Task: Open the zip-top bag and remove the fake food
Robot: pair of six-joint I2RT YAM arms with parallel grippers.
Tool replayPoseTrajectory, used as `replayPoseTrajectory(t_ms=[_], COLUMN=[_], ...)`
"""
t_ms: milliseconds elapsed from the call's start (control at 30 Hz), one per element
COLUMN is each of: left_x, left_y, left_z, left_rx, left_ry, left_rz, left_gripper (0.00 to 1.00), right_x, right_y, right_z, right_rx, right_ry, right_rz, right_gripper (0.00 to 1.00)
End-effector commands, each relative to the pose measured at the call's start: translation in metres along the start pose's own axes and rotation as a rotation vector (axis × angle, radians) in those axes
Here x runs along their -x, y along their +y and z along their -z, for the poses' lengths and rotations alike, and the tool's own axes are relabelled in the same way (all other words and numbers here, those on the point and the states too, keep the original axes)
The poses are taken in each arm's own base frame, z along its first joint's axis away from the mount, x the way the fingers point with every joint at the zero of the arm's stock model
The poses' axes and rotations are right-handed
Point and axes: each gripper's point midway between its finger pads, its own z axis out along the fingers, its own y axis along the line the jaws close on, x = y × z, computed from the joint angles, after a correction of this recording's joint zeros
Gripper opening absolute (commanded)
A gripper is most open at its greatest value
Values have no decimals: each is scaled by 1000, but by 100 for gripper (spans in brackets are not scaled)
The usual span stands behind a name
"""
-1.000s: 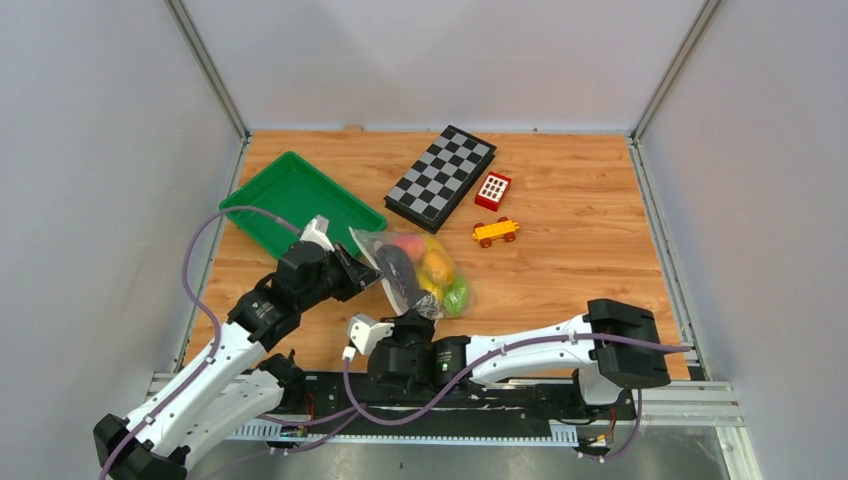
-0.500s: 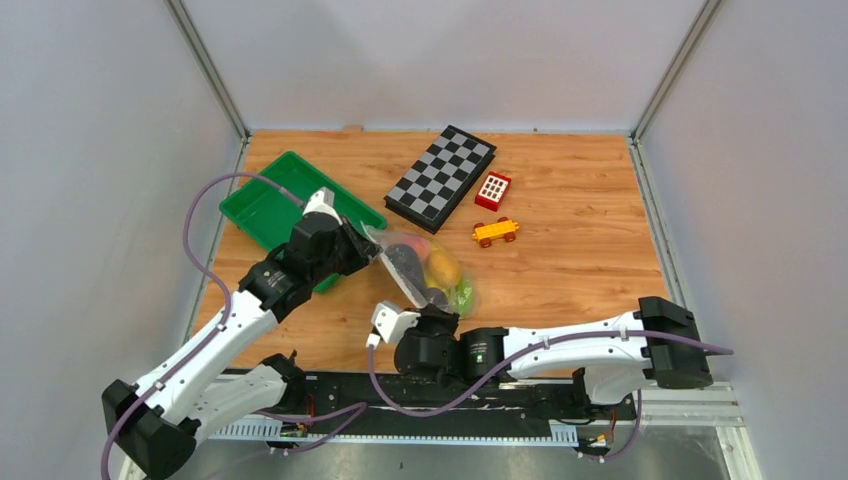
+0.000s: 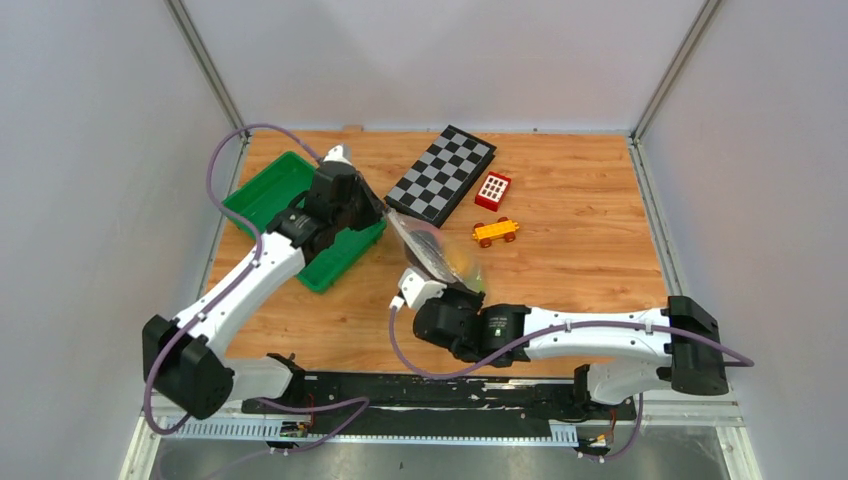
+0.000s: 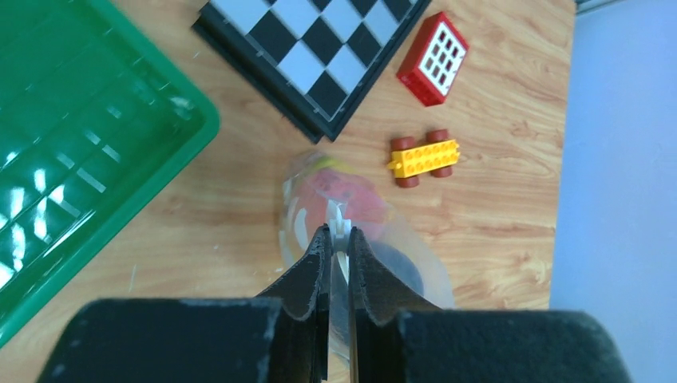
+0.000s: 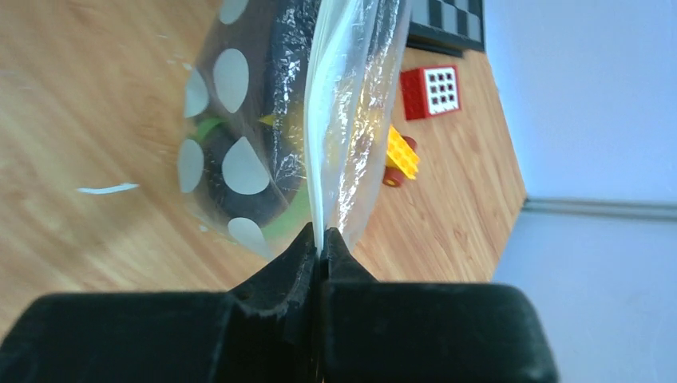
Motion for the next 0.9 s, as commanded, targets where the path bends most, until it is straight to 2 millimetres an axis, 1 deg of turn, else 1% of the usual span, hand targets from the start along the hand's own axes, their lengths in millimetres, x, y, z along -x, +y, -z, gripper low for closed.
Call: replayPoseTrajectory(t_ms=[0, 67, 100, 167, 200, 267, 367, 433, 467, 567, 600, 667, 767, 867], left_x=[48, 56, 57, 54, 51, 39, 23, 13, 7, 2, 0, -3, -7, -12], left_y=[-43, -58, -66, -78, -83, -86, -82, -76, -70, -60, -57, -55, -53, -53], left_z=[-13, -18, -20, -24, -25, -28, -24, -19, -17, -4, 0, 8, 18, 26], left_rx=[-116, -149, -176, -226, -251, -281, -308, -313, -306, -288, -283, -282, -278, -279], left_ry=[-82, -75, -60, -24, -2, 57, 108, 131, 141, 127, 123, 116, 112, 110], left_rz=[-70, -87, -96, -113, -125, -138, -145, -147, -149, -155, -153, -151, -151, -158], left_gripper=[0, 0, 0, 0, 0, 0, 0, 0, 0, 0, 0, 0, 0, 1], right_x=[-24, -26, -26, -21, -18, -12, 2, 14, 21, 45, 52, 62, 71, 77], right_y=[-49, -64, -69, -73, -72, -67, -61, -60, -60, -62, -63, -64, -64, -56], right_z=[0, 1, 1, 3, 4, 7, 15, 23, 27, 35, 36, 36, 29, 20], right_rx=[-148, -191, -202, -195, -174, -113, -23, 29, 63, 114, 122, 124, 99, 102], right_ry=[104, 123, 128, 119, 108, 94, 54, 13, -17, -116, -145, -179, -168, -149], right_rz=[-7, -22, -28, -48, -63, -103, -195, -266, -296, -406, -423, -447, -449, -448], right_gripper=[0, 0, 0, 0, 2, 15, 45, 59, 64, 71, 75, 79, 80, 81])
